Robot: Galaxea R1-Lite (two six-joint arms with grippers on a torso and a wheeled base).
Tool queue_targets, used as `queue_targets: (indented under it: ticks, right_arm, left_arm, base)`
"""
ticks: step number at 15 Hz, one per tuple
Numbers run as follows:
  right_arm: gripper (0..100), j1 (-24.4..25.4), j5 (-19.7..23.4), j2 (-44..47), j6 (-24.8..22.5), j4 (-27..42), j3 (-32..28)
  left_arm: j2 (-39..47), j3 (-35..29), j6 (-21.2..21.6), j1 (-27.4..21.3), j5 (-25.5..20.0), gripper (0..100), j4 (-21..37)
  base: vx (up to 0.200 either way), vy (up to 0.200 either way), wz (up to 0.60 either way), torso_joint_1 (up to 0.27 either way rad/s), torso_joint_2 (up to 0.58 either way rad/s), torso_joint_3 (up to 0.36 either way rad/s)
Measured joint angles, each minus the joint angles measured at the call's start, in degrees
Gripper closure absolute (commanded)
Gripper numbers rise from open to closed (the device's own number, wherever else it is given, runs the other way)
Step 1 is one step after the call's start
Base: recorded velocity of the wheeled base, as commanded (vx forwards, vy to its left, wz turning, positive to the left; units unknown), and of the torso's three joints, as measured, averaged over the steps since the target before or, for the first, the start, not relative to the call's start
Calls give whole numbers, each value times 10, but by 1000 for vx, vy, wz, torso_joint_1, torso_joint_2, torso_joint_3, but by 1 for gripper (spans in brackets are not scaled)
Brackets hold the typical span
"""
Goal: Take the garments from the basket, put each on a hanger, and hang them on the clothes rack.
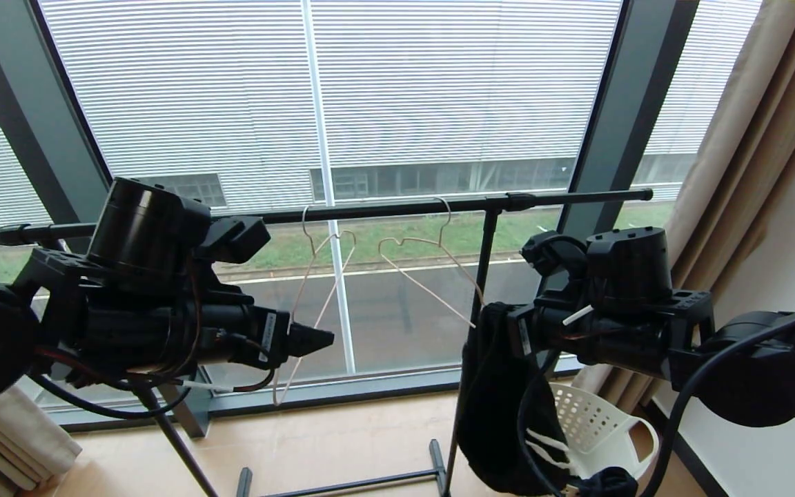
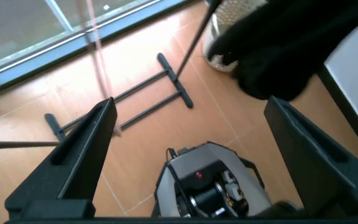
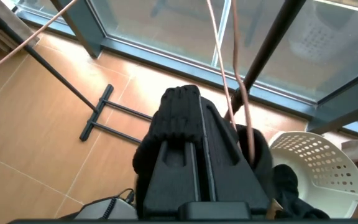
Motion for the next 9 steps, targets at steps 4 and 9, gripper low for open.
queue_targets:
  ticks: [4,9]
  right_arm:
    - [100,2,0,1,0,0,1]
    - [100,3,1,3,0,0,1]
  left_arm:
    - [91,-80,0,14,74,0,-1]
    - [227,-187,-26,15,158,0,-1]
  base:
    - [0,0,0,0,0,0]
    - [0,0,0,0,0,0]
